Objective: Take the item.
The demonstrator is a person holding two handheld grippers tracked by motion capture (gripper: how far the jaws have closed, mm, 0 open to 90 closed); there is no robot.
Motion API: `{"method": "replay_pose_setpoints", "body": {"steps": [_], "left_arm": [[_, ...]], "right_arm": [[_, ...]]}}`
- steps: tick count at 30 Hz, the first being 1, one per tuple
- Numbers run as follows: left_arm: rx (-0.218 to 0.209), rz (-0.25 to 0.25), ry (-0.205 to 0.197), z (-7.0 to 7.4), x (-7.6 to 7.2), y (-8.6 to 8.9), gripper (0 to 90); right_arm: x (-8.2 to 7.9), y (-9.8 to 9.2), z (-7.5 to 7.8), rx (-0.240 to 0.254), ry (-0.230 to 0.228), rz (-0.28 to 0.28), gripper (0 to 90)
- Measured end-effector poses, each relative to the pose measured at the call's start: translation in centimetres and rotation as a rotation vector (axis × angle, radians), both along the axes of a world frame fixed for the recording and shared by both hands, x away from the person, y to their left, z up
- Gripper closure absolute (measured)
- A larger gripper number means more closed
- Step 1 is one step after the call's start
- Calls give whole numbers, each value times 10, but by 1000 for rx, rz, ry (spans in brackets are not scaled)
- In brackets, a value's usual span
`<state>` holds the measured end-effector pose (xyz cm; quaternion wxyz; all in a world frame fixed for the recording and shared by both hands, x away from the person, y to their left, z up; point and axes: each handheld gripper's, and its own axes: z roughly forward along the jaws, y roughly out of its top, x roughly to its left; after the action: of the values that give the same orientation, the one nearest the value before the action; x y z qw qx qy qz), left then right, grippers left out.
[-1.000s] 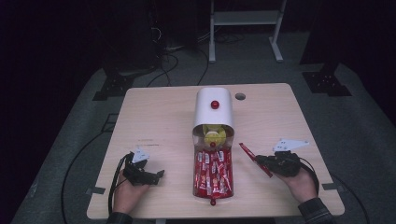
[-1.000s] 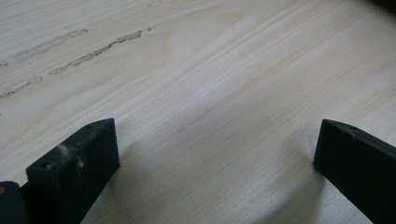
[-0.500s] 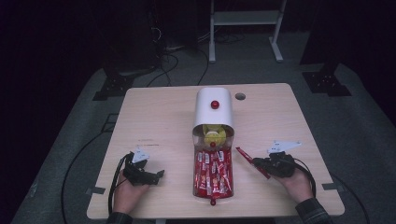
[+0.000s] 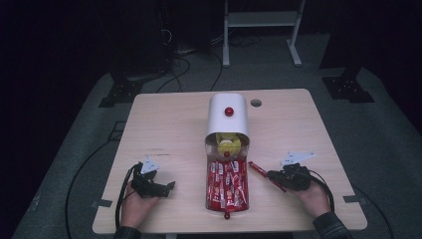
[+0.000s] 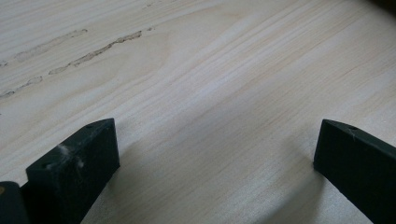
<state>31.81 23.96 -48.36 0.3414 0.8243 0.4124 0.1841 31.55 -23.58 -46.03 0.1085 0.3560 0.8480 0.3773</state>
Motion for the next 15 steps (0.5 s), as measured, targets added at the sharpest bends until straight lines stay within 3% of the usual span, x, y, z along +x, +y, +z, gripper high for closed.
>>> {"method": "replay_pose_setpoints", "body": {"steps": [7, 9, 11, 13, 14, 15], "left_arm": [[0, 0, 0, 0, 0, 0, 0], [0, 0, 0, 0, 0, 0, 0], [0, 0, 0, 0, 0, 0, 0], [0, 0, 0, 0, 0, 0, 0], [0, 0, 0, 0, 0, 0, 0], [0, 0, 0, 0, 0, 0, 0]], "right_arm": [[0, 2, -4, -16, 18, 5, 804], [0, 2, -4, -11, 20, 5, 756], [2, 2, -5, 0, 36, 9, 625], [1, 1, -5, 6, 45, 10, 585], [1, 0, -4, 18, 42, 2, 474], [2, -1, -3, 21, 43, -2, 417]]}}
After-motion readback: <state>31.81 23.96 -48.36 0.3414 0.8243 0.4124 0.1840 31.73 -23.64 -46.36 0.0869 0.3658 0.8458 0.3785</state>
